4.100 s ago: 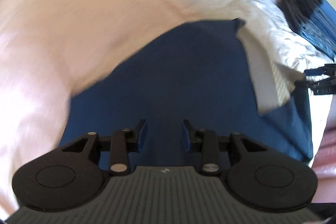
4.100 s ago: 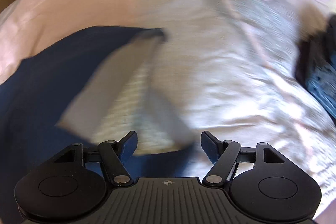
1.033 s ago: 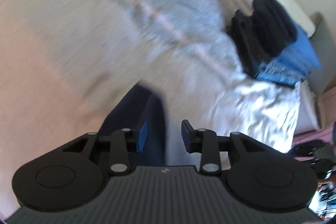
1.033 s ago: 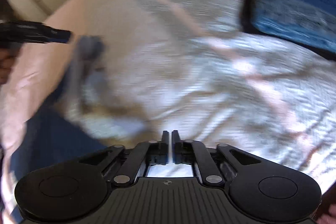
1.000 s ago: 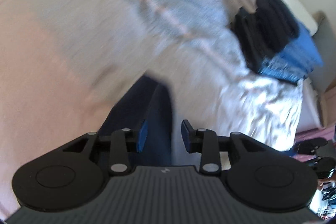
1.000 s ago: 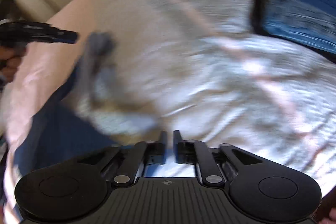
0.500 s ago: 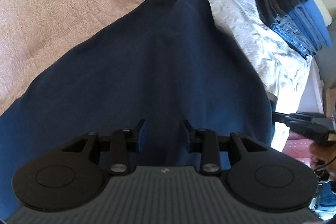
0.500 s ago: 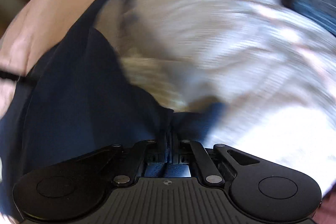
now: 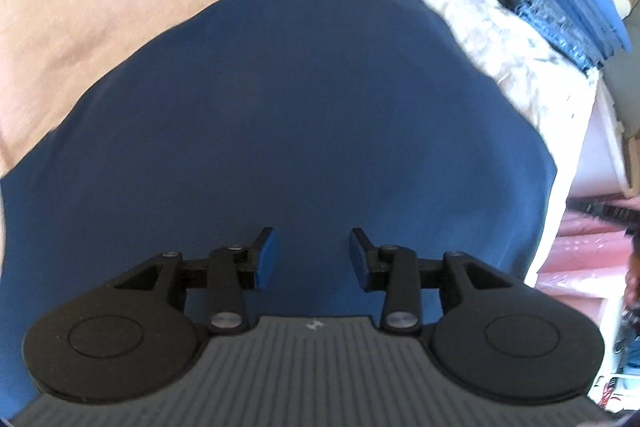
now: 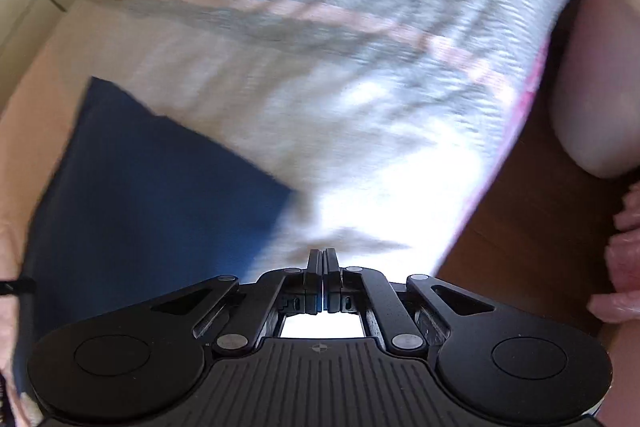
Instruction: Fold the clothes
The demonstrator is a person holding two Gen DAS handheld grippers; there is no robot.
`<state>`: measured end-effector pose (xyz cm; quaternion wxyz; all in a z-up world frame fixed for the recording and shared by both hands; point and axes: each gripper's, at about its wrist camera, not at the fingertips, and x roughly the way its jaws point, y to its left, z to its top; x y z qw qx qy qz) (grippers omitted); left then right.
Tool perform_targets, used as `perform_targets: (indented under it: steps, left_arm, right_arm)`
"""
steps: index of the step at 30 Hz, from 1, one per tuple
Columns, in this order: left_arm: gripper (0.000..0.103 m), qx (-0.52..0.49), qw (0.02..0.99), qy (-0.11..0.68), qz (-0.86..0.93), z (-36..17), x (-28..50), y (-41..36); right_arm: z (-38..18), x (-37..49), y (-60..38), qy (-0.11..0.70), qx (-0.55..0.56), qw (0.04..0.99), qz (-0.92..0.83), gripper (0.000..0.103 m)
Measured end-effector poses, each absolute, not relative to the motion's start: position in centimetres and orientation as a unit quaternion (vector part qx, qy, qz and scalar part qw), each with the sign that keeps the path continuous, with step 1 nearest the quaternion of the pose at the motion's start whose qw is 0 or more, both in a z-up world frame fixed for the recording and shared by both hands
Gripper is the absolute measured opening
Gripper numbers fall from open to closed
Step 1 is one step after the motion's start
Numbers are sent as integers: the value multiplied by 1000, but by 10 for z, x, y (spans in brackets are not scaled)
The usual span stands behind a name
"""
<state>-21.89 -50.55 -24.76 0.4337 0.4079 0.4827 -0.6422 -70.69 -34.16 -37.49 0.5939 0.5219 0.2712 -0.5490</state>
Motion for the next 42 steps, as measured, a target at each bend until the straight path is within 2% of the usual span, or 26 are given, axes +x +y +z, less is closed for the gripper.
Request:
perform_targets:
  steps: [4, 6, 7, 8, 12, 15, 17, 20, 24, 28, 32, 37, 42]
  left_arm:
    - [36, 422, 445, 494, -616, -258, -196, -470]
    - [36, 428, 452, 504, -599, -267, -182, -451]
    - [36, 427, 456, 508, -593, -270, -174, -440]
    - [36, 426, 462, 510, -587, -273, -166, -430]
    - [36, 416, 487, 505, -578, -277, -128, -389]
    - [35, 402, 506, 511, -567, -273, -96, -362]
    - [35, 397, 510, 508, -570, -272, -81, -342]
    - [35, 391, 514, 503, -575, -271, -59, -314]
    - [35, 387, 508, 486, -596, -268, -40, -279]
    - [35, 394, 519, 493, -577, -260, -22, -248]
    - [35, 386, 546, 492, -556, -241, 1, -217]
    - [37, 375, 570, 467, -562, -220, 21, -228]
    - [42, 439, 561, 384, -588, -222, 30, -248]
  right_arm:
    - [-377, -659, -354, 272, 510, 645, -500, 7]
    - [-385, -635, -356, 280, 500, 670, -472, 26]
    - [-390, -623, -357, 285, 497, 680, -457, 53]
    - [-397, -613, -356, 293, 498, 687, -441, 70]
    - [-423, -591, -338, 342, 491, 689, -409, 70]
    - [-424, -582, -313, 407, 467, 654, -434, 70]
    - [-412, -575, -294, 413, 448, 651, -453, 70]
    - [-386, -542, -266, 379, 407, 705, -439, 70]
    - [-388, -469, -238, 356, 388, 760, -382, 70]
    - [-419, -421, -207, 404, 421, 734, -349, 70]
    - [-408, -406, -184, 446, 429, 713, -330, 70]
    - [-379, -392, -160, 455, 416, 731, -293, 70]
    - [-367, -357, -162, 445, 378, 774, -244, 70]
